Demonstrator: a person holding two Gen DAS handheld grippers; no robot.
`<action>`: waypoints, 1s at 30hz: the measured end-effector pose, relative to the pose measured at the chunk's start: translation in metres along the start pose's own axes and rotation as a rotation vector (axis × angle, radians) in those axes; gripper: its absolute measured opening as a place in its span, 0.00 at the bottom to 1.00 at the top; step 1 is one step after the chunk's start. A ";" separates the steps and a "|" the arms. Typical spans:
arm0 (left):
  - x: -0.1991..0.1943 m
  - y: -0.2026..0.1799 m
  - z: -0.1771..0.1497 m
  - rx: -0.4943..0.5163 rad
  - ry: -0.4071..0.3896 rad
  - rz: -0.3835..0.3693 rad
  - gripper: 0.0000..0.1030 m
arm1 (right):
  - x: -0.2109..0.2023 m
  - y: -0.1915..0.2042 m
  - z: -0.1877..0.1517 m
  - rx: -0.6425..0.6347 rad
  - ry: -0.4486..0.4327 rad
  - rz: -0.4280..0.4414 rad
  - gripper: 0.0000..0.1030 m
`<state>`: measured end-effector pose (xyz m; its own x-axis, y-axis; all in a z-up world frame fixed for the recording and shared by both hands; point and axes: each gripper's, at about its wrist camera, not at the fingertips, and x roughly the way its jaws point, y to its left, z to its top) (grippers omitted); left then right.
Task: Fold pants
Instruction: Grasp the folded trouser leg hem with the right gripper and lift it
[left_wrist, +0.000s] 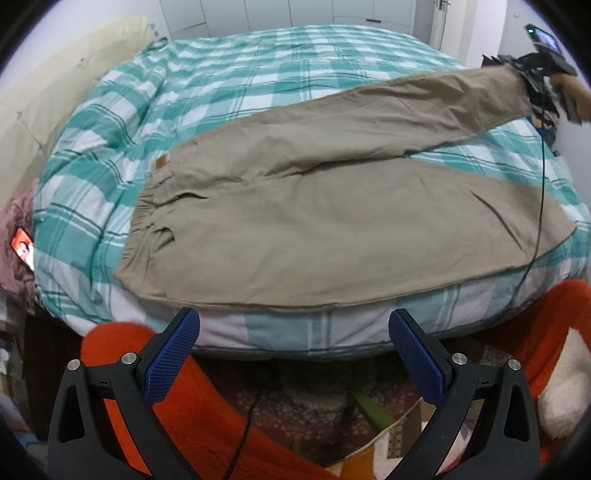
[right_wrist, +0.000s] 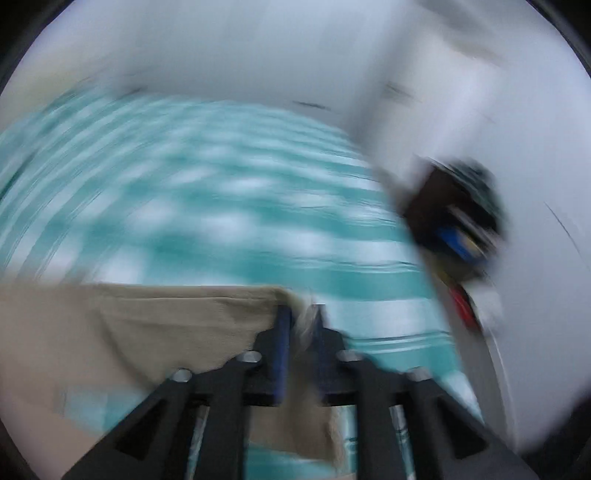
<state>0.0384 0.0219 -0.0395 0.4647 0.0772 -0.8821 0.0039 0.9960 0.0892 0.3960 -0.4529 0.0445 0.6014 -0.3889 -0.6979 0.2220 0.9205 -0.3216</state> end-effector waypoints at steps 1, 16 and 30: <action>0.002 0.001 -0.002 -0.001 0.004 0.007 0.99 | 0.008 -0.029 0.013 0.081 0.013 -0.079 0.46; 0.135 -0.013 0.204 -0.060 -0.297 0.092 0.99 | 0.029 0.074 -0.192 0.064 0.136 0.462 0.57; 0.298 0.007 0.185 -0.174 -0.145 -0.006 0.99 | 0.058 0.310 -0.146 -0.343 0.151 0.962 0.83</action>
<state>0.3411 0.0441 -0.2164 0.5876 0.0760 -0.8056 -0.1400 0.9901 -0.0086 0.3872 -0.1960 -0.1889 0.3007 0.4835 -0.8221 -0.5468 0.7936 0.2667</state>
